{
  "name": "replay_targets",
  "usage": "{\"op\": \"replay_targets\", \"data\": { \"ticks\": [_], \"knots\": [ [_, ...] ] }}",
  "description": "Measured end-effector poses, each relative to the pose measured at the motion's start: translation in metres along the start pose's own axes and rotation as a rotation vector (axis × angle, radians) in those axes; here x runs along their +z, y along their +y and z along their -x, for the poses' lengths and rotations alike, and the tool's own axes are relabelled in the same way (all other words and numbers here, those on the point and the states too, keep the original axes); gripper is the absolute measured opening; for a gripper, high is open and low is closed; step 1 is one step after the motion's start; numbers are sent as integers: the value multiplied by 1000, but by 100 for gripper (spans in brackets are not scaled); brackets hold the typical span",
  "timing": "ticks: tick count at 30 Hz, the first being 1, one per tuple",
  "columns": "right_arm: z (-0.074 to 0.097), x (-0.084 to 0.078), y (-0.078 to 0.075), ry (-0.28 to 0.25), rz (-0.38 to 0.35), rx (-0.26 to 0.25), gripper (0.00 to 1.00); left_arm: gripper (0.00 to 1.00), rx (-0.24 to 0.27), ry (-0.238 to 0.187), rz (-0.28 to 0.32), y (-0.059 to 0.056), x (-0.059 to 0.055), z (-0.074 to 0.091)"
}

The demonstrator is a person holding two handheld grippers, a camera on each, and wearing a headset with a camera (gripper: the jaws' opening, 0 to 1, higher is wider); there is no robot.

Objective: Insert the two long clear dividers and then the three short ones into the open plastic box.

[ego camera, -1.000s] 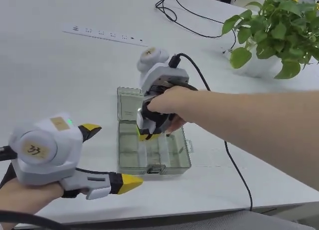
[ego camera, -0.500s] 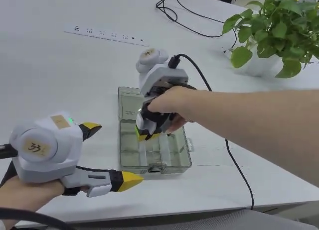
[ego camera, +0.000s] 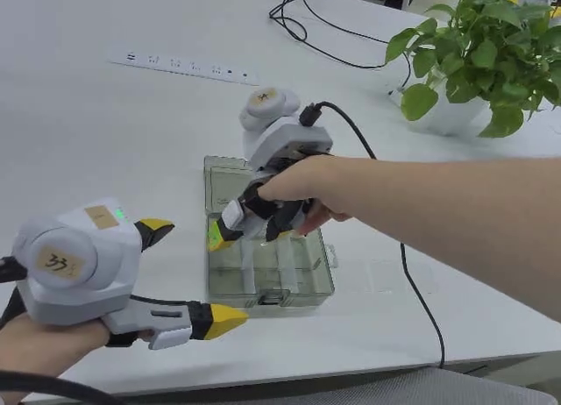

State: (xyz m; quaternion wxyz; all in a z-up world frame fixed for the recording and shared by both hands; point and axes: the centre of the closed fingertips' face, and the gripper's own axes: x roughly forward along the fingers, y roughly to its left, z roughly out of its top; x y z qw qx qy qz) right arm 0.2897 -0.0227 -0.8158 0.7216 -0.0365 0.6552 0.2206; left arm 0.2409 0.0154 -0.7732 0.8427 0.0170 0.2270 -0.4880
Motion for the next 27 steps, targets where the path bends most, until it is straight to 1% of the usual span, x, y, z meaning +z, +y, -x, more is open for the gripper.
{"op": "replay_targets", "data": {
  "ticks": [5,7,9,10,11,12,13,15,17,18,19,20,21,22,24,25,26,27],
  "knots": [
    [6,4,9,-42,-14,61,63,94,1,3,-5,-1,1,1],
    [10,8,14,-76,-14,83,66,94,3,3,-8,-1,2,1],
    [14,9,16,-95,-4,90,70,94,3,3,-7,-2,3,1],
    [14,11,19,-112,20,104,72,94,4,4,-9,-2,3,1],
    [15,12,20,-125,37,106,75,94,5,4,-9,-2,4,1],
    [17,12,20,-130,37,97,77,94,5,5,-8,-2,4,1],
    [18,13,22,-142,60,107,78,94,6,5,-8,-2,4,1],
    [20,13,23,-155,76,106,81,94,6,6,-12,-2,5,1],
    [21,15,24,-182,95,111,86,94,7,9,-13,-3,5,1],
    [22,18,27,-207,118,125,88,94,7,9,-14,-3,6,1],
    [23,16,27,-199,115,117,89,94,7,9,-13,-3,6,1],
    [25,17,32,-219,145,141,92,94,6,10,-13,-3,6,1],
    [26,18,34,-234,160,148,94,94,8,9,-14,-3,7,1],
    [27,17,33,-235,156,140,96,94,9,8,-13,-3,7,1],
    [29,21,35,-272,187,157,98,94,10,12,-12,-3,7,2],
    [30,21,34,-283,182,155,100,94,12,13,-13,-2,7,2],
    [31,20,34,-284,191,164,100,94,13,12,-11,-2,7,3],
    [31,20,29,-291,201,149,100,94,14,8,-3,-1,8,3]
  ]
}}
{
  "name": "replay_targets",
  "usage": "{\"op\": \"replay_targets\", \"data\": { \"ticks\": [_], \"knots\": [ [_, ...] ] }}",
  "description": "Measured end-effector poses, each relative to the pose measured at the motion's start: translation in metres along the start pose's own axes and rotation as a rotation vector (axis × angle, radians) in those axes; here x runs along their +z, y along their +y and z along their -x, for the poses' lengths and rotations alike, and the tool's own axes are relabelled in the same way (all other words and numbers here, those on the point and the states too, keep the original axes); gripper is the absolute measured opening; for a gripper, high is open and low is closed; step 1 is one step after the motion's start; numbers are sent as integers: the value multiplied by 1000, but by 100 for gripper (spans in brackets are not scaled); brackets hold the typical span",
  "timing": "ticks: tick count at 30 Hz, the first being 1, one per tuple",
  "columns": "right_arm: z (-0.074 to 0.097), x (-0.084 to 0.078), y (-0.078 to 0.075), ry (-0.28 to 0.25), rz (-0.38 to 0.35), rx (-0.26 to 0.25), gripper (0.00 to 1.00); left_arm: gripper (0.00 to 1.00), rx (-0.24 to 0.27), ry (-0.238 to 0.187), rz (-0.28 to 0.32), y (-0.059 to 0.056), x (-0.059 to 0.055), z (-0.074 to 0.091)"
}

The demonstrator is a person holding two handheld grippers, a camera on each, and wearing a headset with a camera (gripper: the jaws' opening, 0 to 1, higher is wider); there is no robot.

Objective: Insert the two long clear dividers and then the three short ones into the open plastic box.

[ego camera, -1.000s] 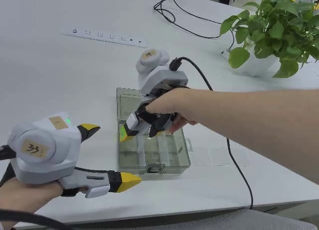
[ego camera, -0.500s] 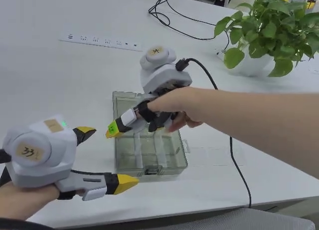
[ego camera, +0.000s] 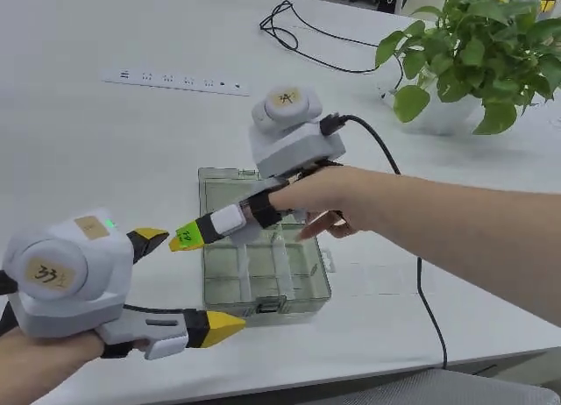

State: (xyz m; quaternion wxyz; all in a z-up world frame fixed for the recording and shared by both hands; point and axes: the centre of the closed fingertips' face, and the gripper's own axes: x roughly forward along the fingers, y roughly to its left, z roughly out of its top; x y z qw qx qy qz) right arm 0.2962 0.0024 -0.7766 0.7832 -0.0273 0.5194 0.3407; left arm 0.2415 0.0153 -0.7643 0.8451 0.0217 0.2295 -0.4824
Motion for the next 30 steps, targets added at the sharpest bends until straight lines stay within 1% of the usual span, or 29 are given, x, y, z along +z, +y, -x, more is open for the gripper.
{"op": "replay_targets", "data": {
  "ticks": [2,3,4,5,6,7,8,10,11,12,13,15,16,17,18,19,20,21,23,24,25,26,27,29,30],
  "knots": [
    [2,1,-4,-16,59,-4,100,94,6,1,1,1,0,1],
    [3,0,-8,-20,67,-21,100,94,9,6,-2,2,-1,1],
    [5,1,-9,-33,79,-22,100,94,10,7,-4,2,-1,1],
    [6,6,-11,-70,115,-21,100,94,10,8,-1,2,-1,1],
    [8,3,-14,-61,100,-32,100,94,11,10,-1,2,-1,1],
    [10,3,-14,-67,103,-29,100,94,12,11,-3,2,-1,1],
    [11,5,-14,-89,113,-16,100,94,14,12,-1,2,-1,1],
    [13,3,-15,-96,100,-7,100,94,16,11,5,2,-1,1],
    [16,3,-16,-119,107,4,100,94,18,9,6,3,0,1],
    [17,2,-17,-119,106,5,100,94,18,8,8,3,0,1],
    [19,2,-17,-138,117,18,100,94,20,7,10,3,1,1],
    [20,-3,-22,-141,123,20,100,94,21,4,13,3,2,1],
    [22,-4,-23,-164,144,39,100,94,23,5,20,4,2,1],
    [22,-6,-26,-163,140,39,100,94,25,1,26,4,3,1],
    [24,-5,-25,-192,170,65,100,94,28,0,27,5,3,1],
    [25,-6,-28,-204,180,58,100,94,29,-1,31,5,3,2],
    [26,-11,-30,-198,184,64,100,94,30,-7,40,6,5,2],
    [27,-10,-27,-228,211,86,100,94,31,-9,44,6,5,2],
    [28,-20,-33,-215,203,78,100,94,34,-8,52,7,5,3],
    [30,-18,-34,-242,222,86,100,94,37,-5,50,7,5,3],
    [32,-20,-36,-261,215,87,100,94,39,0,50,8,4,3],
    [33,-20,-36,-273,210,100,100,94,40,1,51,8,5,3],
    [35,-20,-32,-292,211,114,100,94,42,-3,56,8,5,4],
    [39,-21,-35,-312,216,113,100,94,49,-8,70,10,6,5],
    [41,-17,-34,-347,239,122,100,94,53,-8,71,11,6,5]
  ]
}}
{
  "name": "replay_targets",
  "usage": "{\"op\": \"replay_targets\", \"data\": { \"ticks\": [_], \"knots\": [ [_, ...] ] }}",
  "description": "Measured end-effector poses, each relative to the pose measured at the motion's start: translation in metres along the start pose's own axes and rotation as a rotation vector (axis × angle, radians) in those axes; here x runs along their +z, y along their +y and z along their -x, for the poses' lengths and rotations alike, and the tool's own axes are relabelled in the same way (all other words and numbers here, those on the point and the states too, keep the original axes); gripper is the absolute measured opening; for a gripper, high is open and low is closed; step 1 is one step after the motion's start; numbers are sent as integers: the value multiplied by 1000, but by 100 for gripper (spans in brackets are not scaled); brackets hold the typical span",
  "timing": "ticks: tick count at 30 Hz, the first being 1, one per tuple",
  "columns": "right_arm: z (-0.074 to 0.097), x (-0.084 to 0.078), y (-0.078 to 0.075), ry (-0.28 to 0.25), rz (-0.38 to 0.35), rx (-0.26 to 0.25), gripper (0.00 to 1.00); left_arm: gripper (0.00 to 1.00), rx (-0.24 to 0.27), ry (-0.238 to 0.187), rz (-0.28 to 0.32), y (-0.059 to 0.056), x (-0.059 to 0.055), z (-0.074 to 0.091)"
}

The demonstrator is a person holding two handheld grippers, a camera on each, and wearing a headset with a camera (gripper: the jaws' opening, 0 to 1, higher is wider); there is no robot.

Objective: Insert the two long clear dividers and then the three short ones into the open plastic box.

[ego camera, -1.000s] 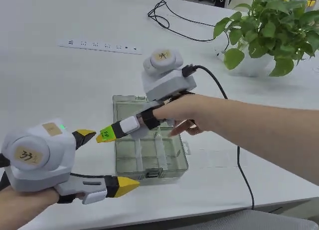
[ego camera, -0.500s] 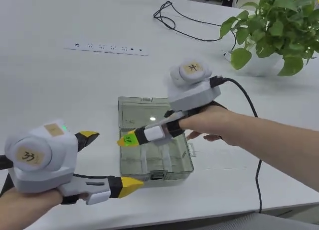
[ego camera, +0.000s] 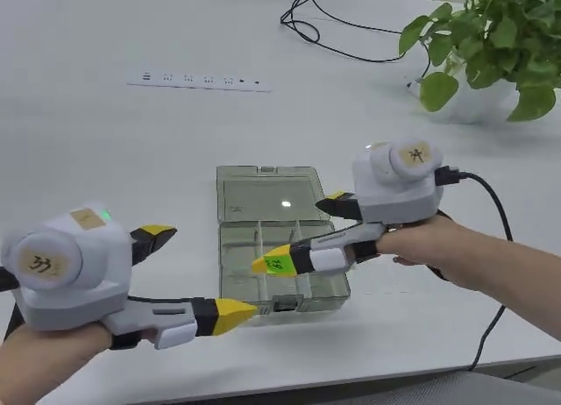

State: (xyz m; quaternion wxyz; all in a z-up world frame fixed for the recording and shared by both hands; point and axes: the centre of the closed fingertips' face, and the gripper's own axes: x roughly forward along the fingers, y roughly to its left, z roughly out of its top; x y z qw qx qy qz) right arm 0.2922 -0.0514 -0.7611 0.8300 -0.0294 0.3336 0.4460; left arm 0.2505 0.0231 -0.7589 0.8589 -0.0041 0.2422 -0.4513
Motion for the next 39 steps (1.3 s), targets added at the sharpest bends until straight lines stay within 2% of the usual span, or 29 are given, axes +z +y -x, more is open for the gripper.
{"op": "replay_targets", "data": {
  "ticks": [4,7,16,17,30,33,39],
  "knots": [
    [11,0,-7,-51,36,-4,100,93,15,-7,14,2,2,1],
    [18,2,-8,-90,19,9,100,94,24,-9,20,4,3,2],
    [41,-11,-25,-123,25,-1,100,93,44,-15,34,4,6,4],
    [44,-14,-30,-118,20,-2,100,94,46,-16,35,4,6,4],
    [71,-39,-37,-70,66,-23,98,94,66,-4,31,3,4,10],
    [74,-47,-38,-30,97,-16,98,94,66,0,28,1,3,11],
    [79,-57,-44,15,165,-18,97,94,61,11,14,-1,2,12]
  ]
}}
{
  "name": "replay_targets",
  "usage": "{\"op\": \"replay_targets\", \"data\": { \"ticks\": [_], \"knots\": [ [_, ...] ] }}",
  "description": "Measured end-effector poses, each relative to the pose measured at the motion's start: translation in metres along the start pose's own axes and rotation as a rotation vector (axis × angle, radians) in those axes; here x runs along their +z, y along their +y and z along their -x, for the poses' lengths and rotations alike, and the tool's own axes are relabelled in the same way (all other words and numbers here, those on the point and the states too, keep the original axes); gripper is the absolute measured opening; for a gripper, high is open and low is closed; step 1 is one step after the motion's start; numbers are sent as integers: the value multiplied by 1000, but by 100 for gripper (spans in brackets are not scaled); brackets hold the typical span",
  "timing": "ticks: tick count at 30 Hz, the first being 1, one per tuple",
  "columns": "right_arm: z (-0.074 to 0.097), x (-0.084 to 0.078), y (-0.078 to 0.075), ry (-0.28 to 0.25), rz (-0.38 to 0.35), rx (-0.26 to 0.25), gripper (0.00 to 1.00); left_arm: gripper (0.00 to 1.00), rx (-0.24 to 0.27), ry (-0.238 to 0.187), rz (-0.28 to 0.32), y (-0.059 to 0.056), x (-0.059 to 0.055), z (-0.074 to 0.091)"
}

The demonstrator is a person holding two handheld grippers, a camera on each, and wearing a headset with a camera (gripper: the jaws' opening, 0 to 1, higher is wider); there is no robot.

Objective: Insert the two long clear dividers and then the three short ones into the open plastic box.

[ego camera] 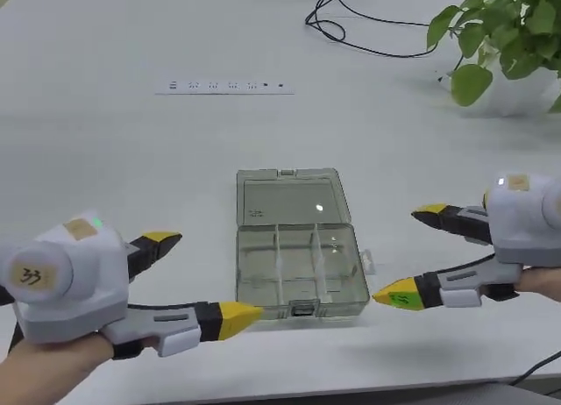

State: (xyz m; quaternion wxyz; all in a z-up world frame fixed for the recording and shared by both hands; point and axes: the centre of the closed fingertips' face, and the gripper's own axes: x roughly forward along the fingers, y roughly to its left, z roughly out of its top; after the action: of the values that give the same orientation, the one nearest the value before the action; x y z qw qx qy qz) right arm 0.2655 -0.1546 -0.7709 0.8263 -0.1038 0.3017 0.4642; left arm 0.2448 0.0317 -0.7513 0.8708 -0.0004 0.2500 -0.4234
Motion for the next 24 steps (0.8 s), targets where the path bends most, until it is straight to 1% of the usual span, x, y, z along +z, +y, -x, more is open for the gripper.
{"op": "replay_targets", "data": {
  "ticks": [1,2,3,4,5,7,9,11,14,15,16,17,18,19,20,21,22,23,24],
  "knots": [
    [2,-4,0,23,10,10,96,94,1,3,-2,0,0,0],
    [3,-5,-1,32,26,12,95,94,3,3,-2,0,1,1],
    [5,-9,-4,60,61,16,95,94,4,1,-1,1,1,1],
    [6,-12,-4,80,77,21,95,94,5,1,-1,1,1,2],
    [7,-16,-7,112,100,25,95,94,7,2,-1,1,1,2],
    [7,-18,-7,136,125,42,95,94,9,8,-3,1,0,1],
    [8,-23,-10,181,179,56,94,94,9,9,0,0,0,1],
    [7,-24,-9,201,202,81,93,94,10,6,0,-1,0,1],
    [6,-29,-10,254,258,109,91,94,10,7,0,-3,-1,0],
    [5,-34,-13,291,297,109,90,93,8,9,-2,-4,-1,-1],
    [5,-38,-13,319,302,117,88,94,8,11,-5,-5,-1,-1],
    [2,-40,-17,339,338,118,86,94,7,13,-9,-5,-2,-1],
    [1,-42,-18,355,356,123,84,93,8,15,-11,-5,-2,-1],
    [1,-48,-19,398,363,132,80,93,8,15,-12,-4,-2,-1],
    [-1,-50,-18,405,378,149,78,93,7,13,-10,-5,-2,-1],
    [-2,-54,-16,429,395,171,73,93,7,12,-9,-5,-1,-1],
    [-3,-56,-16,448,396,176,70,93,7,13,-10,-5,-2,-1],
    [-4,-60,-17,463,404,192,67,93,8,14,-10,-4,-2,-1],
    [-5,-62,-20,472,422,197,64,93,8,14,-8,-4,-2,-1]
  ]
}}
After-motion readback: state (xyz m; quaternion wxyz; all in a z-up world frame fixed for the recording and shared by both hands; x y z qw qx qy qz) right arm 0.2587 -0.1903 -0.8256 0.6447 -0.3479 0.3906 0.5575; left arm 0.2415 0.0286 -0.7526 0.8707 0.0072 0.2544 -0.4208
